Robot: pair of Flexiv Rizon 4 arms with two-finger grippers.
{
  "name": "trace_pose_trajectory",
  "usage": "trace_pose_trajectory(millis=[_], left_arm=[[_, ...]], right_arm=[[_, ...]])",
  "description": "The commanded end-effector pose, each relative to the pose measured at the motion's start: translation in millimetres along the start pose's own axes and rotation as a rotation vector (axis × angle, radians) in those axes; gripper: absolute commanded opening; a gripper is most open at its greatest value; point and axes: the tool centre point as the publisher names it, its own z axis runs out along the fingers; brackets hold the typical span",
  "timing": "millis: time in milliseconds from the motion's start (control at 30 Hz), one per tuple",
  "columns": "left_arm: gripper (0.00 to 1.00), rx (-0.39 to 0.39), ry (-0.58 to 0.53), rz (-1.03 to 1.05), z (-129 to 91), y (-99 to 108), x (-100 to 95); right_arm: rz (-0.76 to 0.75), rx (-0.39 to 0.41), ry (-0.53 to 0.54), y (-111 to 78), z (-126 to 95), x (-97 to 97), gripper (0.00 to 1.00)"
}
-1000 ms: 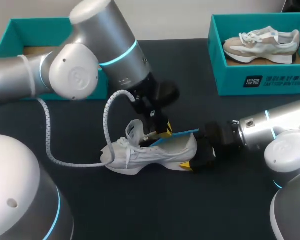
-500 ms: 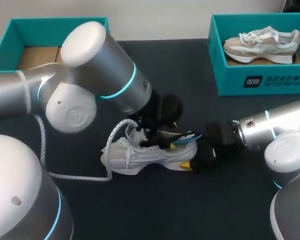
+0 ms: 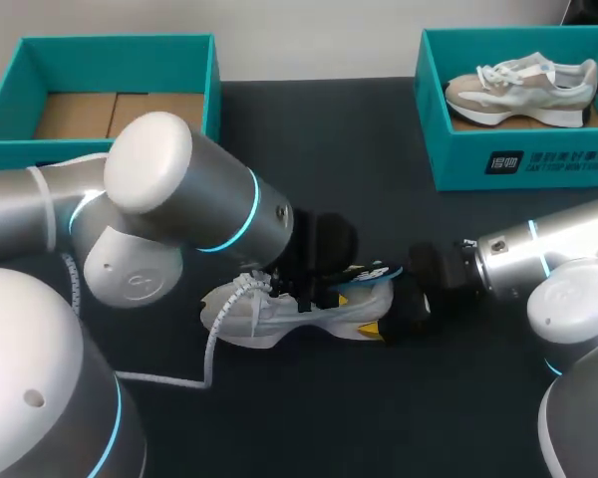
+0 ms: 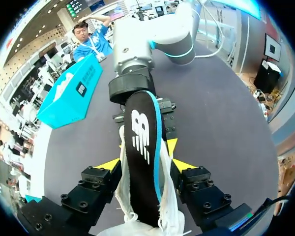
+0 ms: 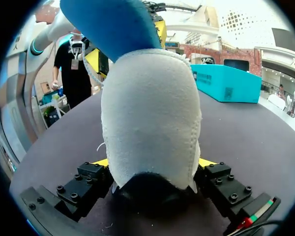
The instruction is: Take the shoe out of the shoebox, open the shoe tongue, remove and reinsert the insole, then place the shoe into the shoebox
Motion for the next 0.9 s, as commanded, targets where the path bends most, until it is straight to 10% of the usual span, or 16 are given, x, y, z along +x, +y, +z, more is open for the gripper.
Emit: trace_pose_trajectory(millis=[33,267,367,900], left_arm=[[0.62,-0.003,0.0,-0.004,19,-1,-0.4],[0.36,-0.004,0.008,-0.024,23,-1,-2.9],[0.0,-0.001,0.01,-0.03,22,-1,-3.9],[0.0,0.153,0.164,-0.084,-54,-43,-15.8]], right_arm=[[0.002,0.003,0.0,-4.5,5,0.2,0.0],[0.002,0.003,0.0,-4.5,5,0.2,0.0],[0.002,0.003,0.0,-4.5,5,0.2,0.0],[0.002,0.003,0.0,-4.5,5,0.2,0.0]])
